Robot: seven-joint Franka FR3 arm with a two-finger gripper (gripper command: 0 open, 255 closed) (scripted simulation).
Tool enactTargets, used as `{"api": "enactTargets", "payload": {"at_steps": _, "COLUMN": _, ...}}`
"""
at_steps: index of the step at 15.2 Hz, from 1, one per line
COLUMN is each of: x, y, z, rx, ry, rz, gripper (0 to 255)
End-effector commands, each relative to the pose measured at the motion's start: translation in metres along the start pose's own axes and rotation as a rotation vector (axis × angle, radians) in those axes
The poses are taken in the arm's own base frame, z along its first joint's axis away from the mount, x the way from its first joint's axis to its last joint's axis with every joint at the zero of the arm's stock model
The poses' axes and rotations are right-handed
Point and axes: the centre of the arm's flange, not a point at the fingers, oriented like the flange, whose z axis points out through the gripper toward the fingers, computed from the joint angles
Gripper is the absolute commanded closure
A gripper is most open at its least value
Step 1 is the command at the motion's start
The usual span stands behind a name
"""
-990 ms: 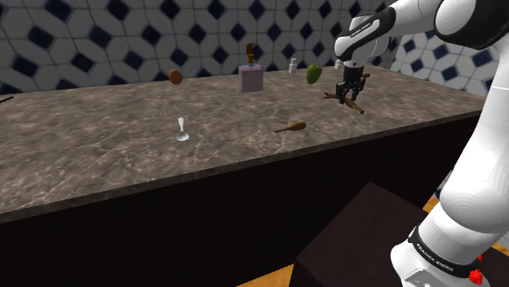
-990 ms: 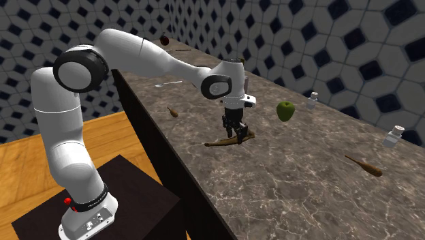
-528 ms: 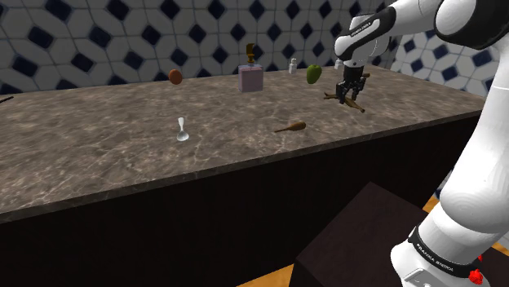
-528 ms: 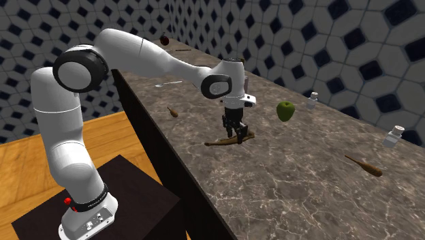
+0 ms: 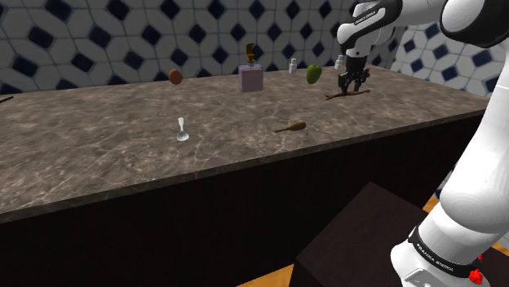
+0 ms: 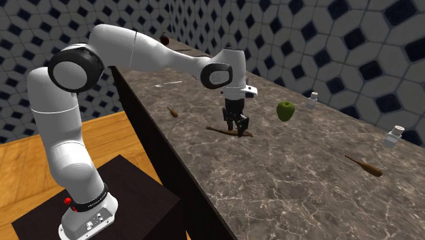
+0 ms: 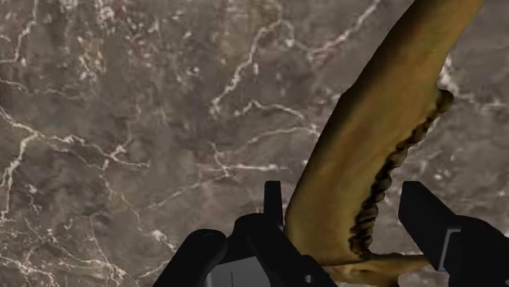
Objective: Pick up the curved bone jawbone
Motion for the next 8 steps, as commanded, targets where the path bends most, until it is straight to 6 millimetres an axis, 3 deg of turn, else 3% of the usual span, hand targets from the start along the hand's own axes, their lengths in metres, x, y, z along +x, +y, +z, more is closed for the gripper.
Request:
{"api": "enactTargets", "payload": {"at_steps": 1, "x": 0.000, "y": 0.001, "z": -0.011, "rx": 0.000, "ry": 0.000, "rz": 0.000, "gripper": 255}}
{"api": "enactTargets", "payload": {"at_steps": 6, "x": 0.000, "y": 0.004, "z": -0.037, "rx": 0.000, "ry": 0.000, "rz": 0.000, "gripper": 255}}
{"api": "enactTargets", "payload": {"at_steps": 8, "x": 0.000, "y": 0.004, "z": -0.038, "rx": 0.000, "ry": 0.000, "rz": 0.000, "gripper": 255}}
